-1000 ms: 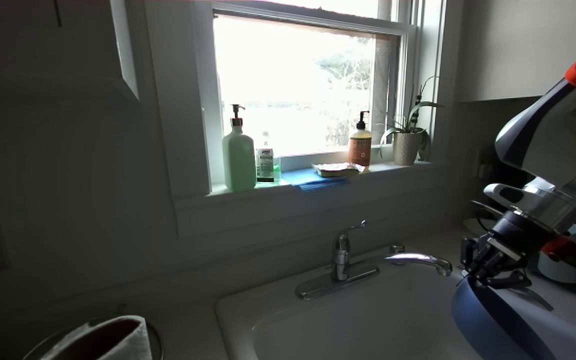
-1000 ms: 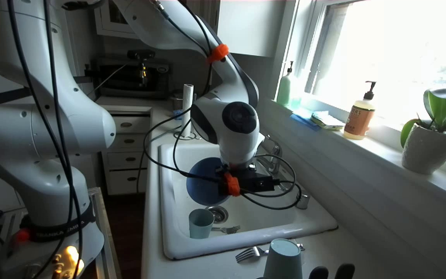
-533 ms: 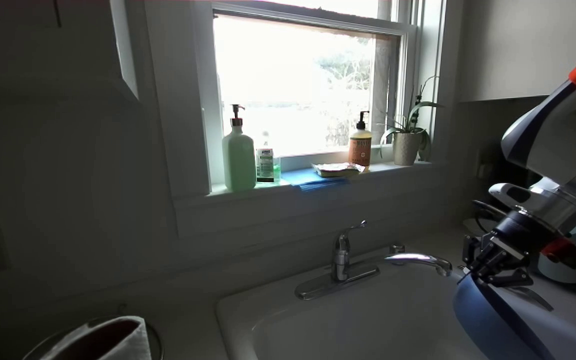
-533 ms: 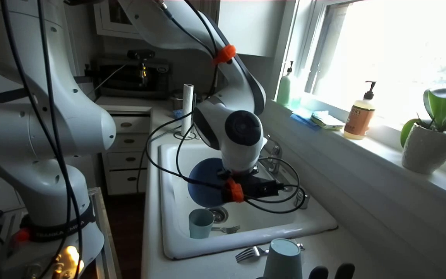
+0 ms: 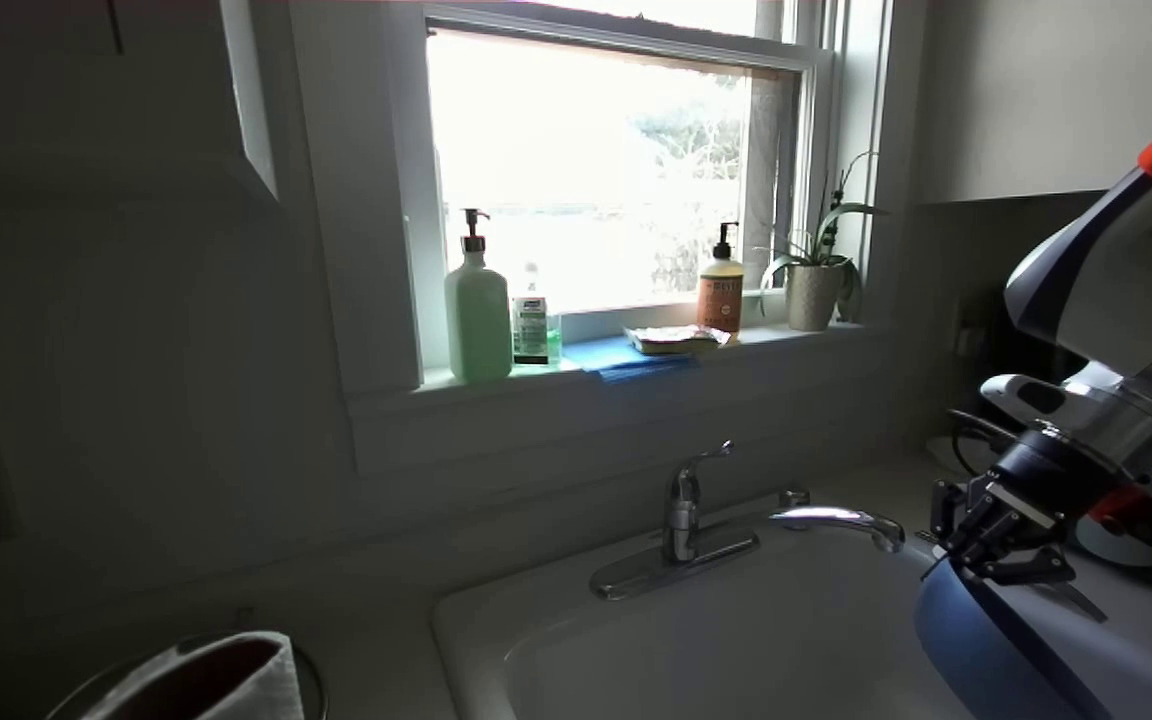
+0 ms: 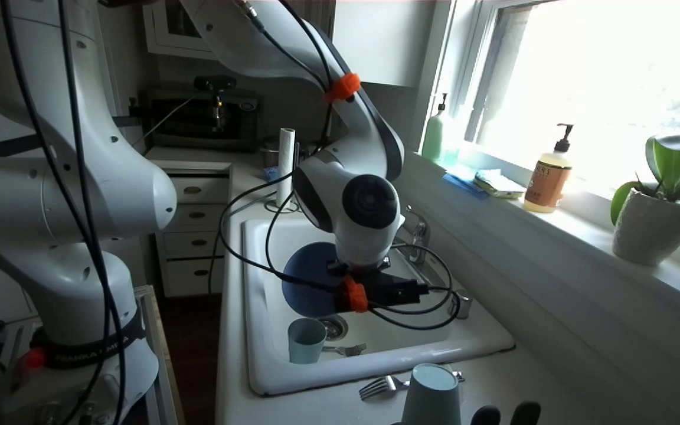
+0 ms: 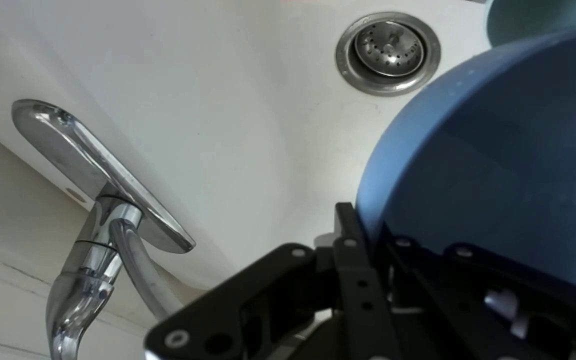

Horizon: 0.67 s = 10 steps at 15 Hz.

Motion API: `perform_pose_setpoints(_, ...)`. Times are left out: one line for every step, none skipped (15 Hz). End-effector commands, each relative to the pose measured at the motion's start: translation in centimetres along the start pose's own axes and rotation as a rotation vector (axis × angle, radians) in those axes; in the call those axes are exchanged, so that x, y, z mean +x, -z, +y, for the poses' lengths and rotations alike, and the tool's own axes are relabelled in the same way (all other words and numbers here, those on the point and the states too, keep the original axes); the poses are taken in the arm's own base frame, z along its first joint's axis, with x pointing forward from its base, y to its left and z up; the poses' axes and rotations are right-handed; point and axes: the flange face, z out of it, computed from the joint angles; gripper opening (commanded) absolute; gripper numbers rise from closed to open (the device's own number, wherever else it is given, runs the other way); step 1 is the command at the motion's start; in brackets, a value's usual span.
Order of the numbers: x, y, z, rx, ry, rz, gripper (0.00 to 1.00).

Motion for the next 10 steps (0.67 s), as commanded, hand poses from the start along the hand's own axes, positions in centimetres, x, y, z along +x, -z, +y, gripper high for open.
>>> perform_pose_setpoints(-0.82, -0.01, -0.19, 0.071, -0.016, 0.074, 0.01)
perform_pose_setpoints(-0.92, 0.02, -0.26, 0.087, -0.017, 0.092, 0.01)
perform_pose_setpoints(-1.08, 0.08, -0.38, 0.105, -0.017, 0.107, 0.01)
perform_pose_setpoints(-1.23, 0.18, -0.46, 0.117, -0.013, 0.126, 0.01)
perform_pose_setpoints(-1.35, 0.27, -0.5, 0.126, -0.011, 0.139, 0.01)
perform_pose_setpoints(-1.46, 0.35, -0.56, 0.135, -0.014, 0.157, 0.01)
perform_pose_setpoints(-1.57, 0.4, -0.59, 0.133, -0.013, 0.168, 0.01)
perform_pose_setpoints(-1.61, 0.4, -0.67, 0.134, -0.016, 0.183, 0.01)
perform_pose_setpoints(-1.67, 0.38, -0.71, 0.13, -0.014, 0.188, 0.01)
perform_pose_setpoints(-1.73, 0.39, -0.75, 0.13, -0.017, 0.194, 0.01)
